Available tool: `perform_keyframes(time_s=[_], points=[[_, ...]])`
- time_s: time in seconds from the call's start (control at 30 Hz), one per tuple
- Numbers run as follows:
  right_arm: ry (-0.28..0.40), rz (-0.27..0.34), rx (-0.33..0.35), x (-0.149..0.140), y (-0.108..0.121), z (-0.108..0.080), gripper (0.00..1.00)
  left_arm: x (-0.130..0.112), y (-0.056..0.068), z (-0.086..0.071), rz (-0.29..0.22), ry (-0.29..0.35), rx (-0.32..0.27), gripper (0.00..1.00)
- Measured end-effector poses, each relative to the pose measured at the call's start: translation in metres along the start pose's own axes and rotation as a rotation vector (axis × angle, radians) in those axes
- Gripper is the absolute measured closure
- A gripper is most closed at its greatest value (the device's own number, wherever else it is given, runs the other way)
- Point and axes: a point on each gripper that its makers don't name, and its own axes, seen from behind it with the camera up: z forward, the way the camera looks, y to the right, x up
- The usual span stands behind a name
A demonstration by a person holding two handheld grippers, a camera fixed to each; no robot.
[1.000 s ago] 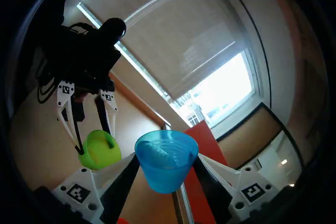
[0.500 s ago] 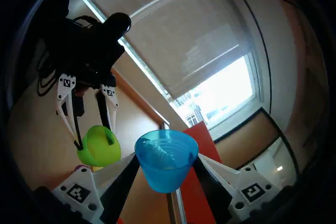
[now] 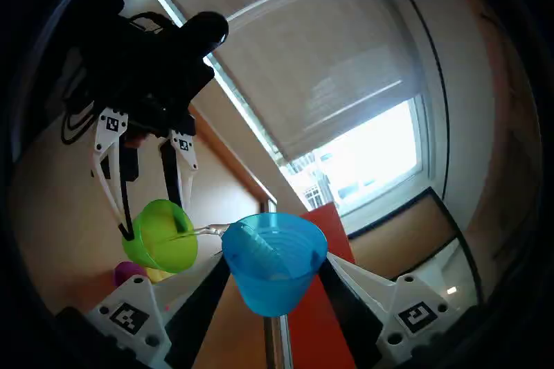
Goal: Pour water
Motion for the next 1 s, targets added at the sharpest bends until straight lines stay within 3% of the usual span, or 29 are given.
perform_keyframes(time_s=[1.0], points=[[-0.015,-0.066,-0.023,0.002,0.012,0.002,0.11,0.002,0.003,0.001,0.011,0.013,-0.001,0.16]])
